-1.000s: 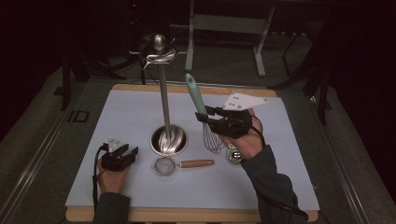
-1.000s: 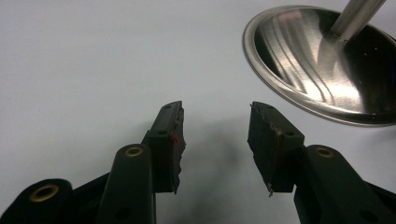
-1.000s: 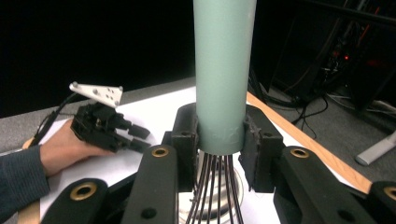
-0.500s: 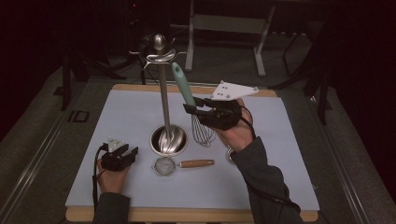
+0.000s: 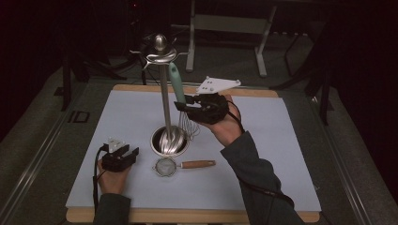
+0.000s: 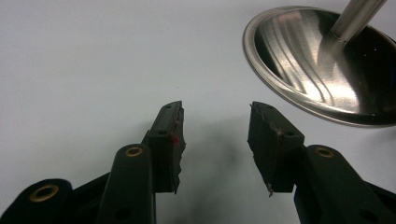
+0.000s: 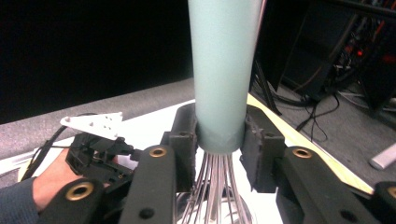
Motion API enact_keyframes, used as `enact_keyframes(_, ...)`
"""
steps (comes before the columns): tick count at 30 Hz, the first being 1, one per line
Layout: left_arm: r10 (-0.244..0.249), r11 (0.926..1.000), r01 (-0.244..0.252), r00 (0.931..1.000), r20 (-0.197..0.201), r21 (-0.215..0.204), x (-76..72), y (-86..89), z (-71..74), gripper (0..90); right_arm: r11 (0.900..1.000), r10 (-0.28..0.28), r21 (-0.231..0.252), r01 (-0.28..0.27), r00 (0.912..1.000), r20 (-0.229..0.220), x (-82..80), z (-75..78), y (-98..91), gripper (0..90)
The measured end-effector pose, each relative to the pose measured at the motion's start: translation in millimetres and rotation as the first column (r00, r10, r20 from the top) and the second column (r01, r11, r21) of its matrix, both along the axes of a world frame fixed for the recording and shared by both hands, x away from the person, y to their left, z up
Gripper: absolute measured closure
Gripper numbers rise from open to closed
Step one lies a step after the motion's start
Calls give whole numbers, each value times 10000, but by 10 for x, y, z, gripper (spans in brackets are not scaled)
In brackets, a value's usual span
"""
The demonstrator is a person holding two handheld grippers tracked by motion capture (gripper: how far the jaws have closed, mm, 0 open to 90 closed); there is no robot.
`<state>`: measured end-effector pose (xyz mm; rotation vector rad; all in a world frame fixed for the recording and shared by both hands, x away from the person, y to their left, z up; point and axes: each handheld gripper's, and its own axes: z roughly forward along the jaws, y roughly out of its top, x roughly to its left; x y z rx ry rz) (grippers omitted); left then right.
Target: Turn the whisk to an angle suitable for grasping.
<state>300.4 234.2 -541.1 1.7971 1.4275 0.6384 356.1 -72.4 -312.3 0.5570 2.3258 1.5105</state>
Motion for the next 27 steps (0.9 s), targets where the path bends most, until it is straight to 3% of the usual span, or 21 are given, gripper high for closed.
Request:
enact_keyframes(8, -1, 10000, 1, 10000, -1, 10, 1, 1, -1, 557, 9995, -122, -281, 122, 9999, 2, 16, -59, -26, 632)
enact_keyframes(11, 1, 10000, -1, 10000, -5, 10, 1, 1, 0, 557, 9977, -187, -650, 190, 9998, 53, 17, -97, -47, 631)
enact_keyframes(12, 9, 10000, -9, 10000, -2, 7, 1, 0, -1, 557, 9944, -259, -1018, 277, 9995, 191, 9, -124, -61, 632)
enact_keyframes(14, 0, 10000, 0, 10000, -8, 17, 1, 1, 0, 557, 9912, -279, -1283, 315, 9992, 293, -1, -146, -82, 631)
enact_keyframes(18, 22, 10000, -22, 10000, -9, -6, 3, 1, -1, 557, 9865, -295, -1599, 351, 9989, 374, -10, -168, -121, 631)
enact_keyframes(21, 1, 10000, -1, 10000, -21, 26, 2, 2, -1, 558, 9749, -334, -2185, 418, 9986, 420, -20, -196, -155, 631)
enact_keyframes(27, 8, 10000, -8, 10000, -12, 10, 2, 2, -1, 558, 9611, -260, -2733, 401, 9981, 550, -47, -256, -191, 628)
